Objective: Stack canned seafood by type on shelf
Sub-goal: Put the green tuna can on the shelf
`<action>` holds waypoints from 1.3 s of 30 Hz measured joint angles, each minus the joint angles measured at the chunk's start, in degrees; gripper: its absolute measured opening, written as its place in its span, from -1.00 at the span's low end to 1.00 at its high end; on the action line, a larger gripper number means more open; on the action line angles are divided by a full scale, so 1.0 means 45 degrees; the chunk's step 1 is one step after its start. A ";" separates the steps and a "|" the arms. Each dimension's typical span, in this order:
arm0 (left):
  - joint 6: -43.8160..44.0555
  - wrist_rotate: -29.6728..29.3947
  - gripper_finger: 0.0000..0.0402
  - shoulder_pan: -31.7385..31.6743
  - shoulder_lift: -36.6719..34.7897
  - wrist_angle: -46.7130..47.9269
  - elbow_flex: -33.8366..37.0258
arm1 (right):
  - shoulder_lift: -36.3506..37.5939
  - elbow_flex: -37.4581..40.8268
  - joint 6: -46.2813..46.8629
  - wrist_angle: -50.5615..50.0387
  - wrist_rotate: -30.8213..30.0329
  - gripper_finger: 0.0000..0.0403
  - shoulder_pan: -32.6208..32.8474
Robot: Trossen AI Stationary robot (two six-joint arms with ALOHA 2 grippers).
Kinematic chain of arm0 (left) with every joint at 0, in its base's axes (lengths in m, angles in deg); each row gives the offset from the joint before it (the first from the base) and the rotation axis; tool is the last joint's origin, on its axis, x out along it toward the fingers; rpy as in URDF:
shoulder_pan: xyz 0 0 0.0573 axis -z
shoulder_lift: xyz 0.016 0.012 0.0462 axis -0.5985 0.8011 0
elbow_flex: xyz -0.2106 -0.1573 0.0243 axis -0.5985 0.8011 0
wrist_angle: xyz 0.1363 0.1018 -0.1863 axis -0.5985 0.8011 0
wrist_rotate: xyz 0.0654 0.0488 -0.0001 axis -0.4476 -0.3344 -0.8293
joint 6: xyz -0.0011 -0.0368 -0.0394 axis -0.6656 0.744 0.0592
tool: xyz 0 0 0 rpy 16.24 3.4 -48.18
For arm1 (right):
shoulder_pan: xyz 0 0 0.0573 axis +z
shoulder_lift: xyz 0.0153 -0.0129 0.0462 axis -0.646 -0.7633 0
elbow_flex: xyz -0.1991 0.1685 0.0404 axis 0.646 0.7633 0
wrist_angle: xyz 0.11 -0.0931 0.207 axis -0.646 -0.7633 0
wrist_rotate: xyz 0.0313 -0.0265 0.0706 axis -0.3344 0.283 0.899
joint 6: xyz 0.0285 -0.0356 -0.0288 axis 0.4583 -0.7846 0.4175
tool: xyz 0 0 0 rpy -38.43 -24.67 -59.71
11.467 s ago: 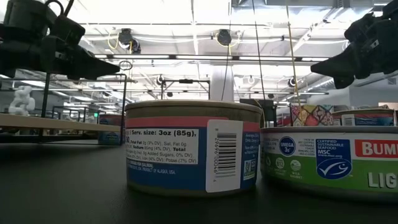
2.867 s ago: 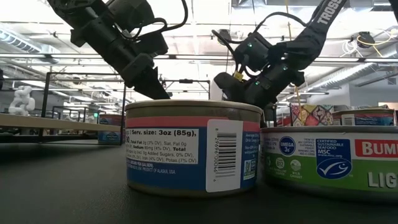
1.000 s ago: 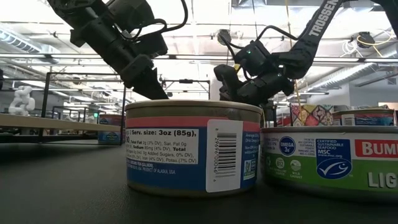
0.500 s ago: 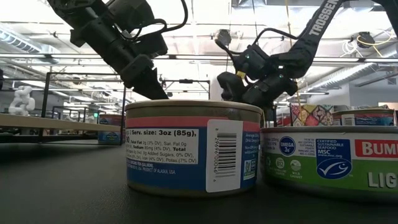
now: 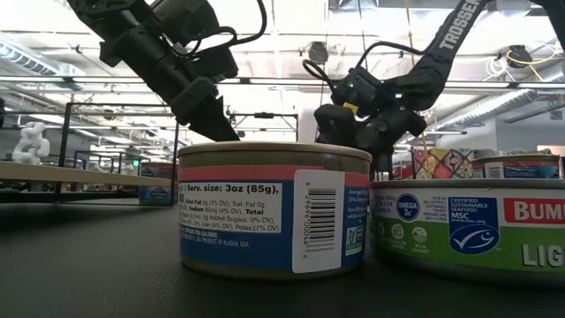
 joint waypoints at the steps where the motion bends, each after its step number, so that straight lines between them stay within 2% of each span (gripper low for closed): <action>1: 0.0000 0.0000 0.16 -0.0002 0.0000 0.0000 0.0000 | 0.0000 0.0005 -0.0025 -0.0031 0.0135 -0.25 0.0028; 4: 0.0000 0.0000 0.16 -0.0001 0.0000 -0.0001 0.0000 | 0.0000 0.0024 -0.0213 -0.0112 0.0641 -0.23 0.0119; 14: 0.0000 0.0000 0.16 0.0000 0.0000 -0.0005 0.0000 | 0.0019 0.0019 -0.0661 -0.0328 0.0456 -0.38 0.0653; 18: 0.0005 0.0000 0.16 -0.0001 0.0000 -0.0005 0.0000 | 0.0032 -0.0001 -0.0695 -0.0328 0.0363 -0.58 0.0759; 22: 0.0010 0.0000 0.16 -0.0004 -0.0002 -0.0005 0.0000 | 0.0034 -0.0010 -0.0695 -0.0286 0.0299 -0.89 0.0761; 24: 0.0010 0.0000 0.16 -0.0002 -0.0002 -0.0005 0.0000 | 0.0034 -0.0015 -0.0688 -0.0269 0.0260 -0.96 0.0766; 29: 0.0010 0.0000 0.16 -0.0005 -0.0005 -0.0005 0.0000 | 0.0032 0.0000 -0.0083 0.0048 0.0257 -0.99 0.0759; 39: 0.0010 0.0000 0.16 -0.0005 -0.0004 0.0000 0.0000 | 0.0011 0.0027 0.0739 0.0340 0.1226 -1.00 0.0182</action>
